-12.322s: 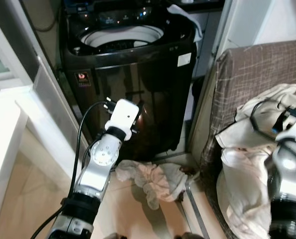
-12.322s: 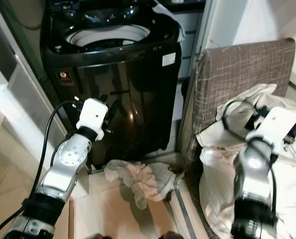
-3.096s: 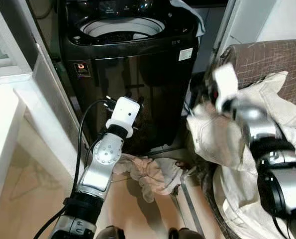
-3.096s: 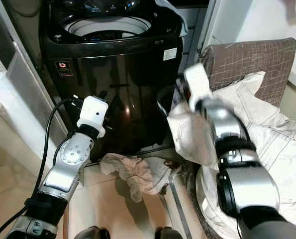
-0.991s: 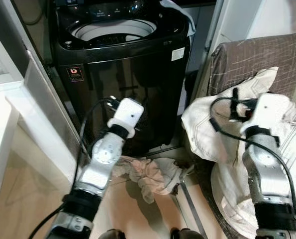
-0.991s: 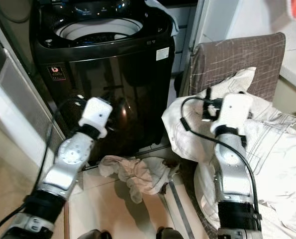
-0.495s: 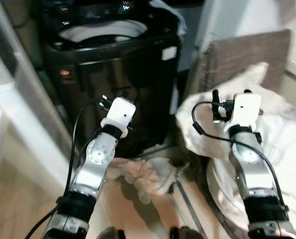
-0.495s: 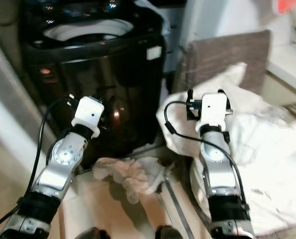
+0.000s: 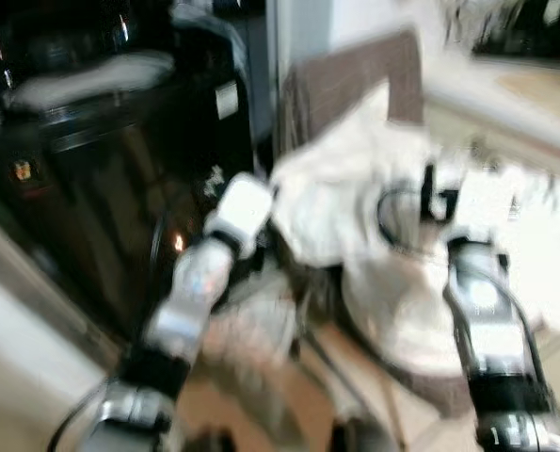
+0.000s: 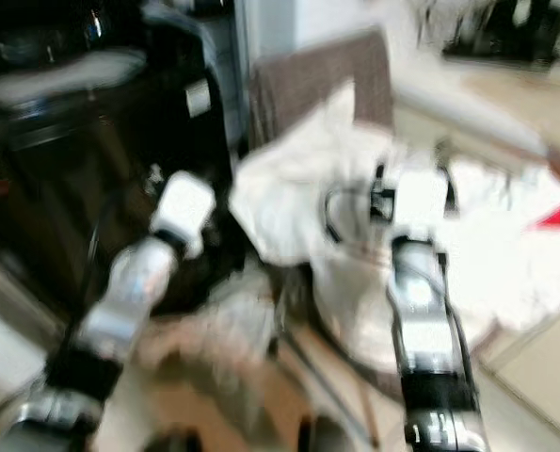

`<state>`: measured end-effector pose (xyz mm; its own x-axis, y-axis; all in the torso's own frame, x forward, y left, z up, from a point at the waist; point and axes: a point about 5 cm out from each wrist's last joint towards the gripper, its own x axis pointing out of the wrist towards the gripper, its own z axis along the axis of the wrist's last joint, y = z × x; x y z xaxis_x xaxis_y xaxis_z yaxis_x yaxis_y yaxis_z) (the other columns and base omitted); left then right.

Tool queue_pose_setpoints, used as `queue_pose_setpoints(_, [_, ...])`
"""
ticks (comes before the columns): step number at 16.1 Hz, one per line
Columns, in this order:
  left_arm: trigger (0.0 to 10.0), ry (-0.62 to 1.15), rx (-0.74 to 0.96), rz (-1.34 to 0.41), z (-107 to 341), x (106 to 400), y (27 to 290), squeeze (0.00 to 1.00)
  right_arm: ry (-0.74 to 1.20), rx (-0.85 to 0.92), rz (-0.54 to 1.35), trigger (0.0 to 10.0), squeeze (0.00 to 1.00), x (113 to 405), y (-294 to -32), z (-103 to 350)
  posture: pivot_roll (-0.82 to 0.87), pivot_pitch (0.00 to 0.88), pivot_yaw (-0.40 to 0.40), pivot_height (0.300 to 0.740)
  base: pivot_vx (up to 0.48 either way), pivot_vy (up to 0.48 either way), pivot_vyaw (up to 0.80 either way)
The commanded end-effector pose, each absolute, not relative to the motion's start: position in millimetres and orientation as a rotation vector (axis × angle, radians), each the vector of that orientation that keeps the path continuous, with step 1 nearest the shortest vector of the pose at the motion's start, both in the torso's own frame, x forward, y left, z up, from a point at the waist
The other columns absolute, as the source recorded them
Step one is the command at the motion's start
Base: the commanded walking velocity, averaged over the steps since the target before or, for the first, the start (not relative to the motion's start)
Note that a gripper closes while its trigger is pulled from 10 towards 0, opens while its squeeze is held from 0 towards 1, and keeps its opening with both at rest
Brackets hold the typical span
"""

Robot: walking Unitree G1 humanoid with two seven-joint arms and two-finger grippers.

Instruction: Clothes washing

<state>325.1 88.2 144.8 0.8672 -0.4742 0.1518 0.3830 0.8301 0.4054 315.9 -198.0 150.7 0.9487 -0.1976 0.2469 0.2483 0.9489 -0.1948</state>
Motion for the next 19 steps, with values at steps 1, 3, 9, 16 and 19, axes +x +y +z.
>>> queue_pose_setpoints(1, [10.0, -0.260, 0.413, -0.510, 144.6, 323.8, 85.6, 0.00, -0.237, -0.229, -0.222, 10.0, 0.00, 315.1, -191.8, 149.5, -0.16, 0.000, 0.091, 0.679, 0.356, -0.319, 0.00])
queue_pose_setpoints(3, [10.0, -0.277, 0.401, -0.518, 148.4, 324.6, 85.5, 0.00, -0.234, -0.243, -0.226, 10.0, 0.00, 313.5, -190.0, 147.2, -0.16, 0.008, 0.093, 0.679, 0.358, -0.317, 0.00])
queue_pose_setpoints(9, [10.0, -0.277, 0.381, -0.431, 159.3, 325.2, 104.8, 0.00, -0.223, -0.070, -0.290, 10.0, 0.00, 320.2, -211.7, 174.2, -0.14, 0.107, 0.115, 0.679, 0.069, 0.000, 0.00])
queue_pose_setpoints(16, [10.0, -0.239, 0.422, -0.377, 164.1, 292.1, 131.5, 0.00, -0.172, 0.132, -0.076, 10.0, 0.00, 349.5, -194.6, 194.6, 0.05, 0.218, 0.141, 0.679, 0.000, 0.000, 0.00])
queue_pose_setpoints(19, [10.0, -0.224, 0.460, -0.350, 174.0, 270.7, 147.6, 0.00, -0.205, 0.234, -0.022, 10.0, 0.00, 347.7, -173.2, 230.2, 0.12, 0.209, 0.119, 0.679, 0.000, 0.000, 0.00])
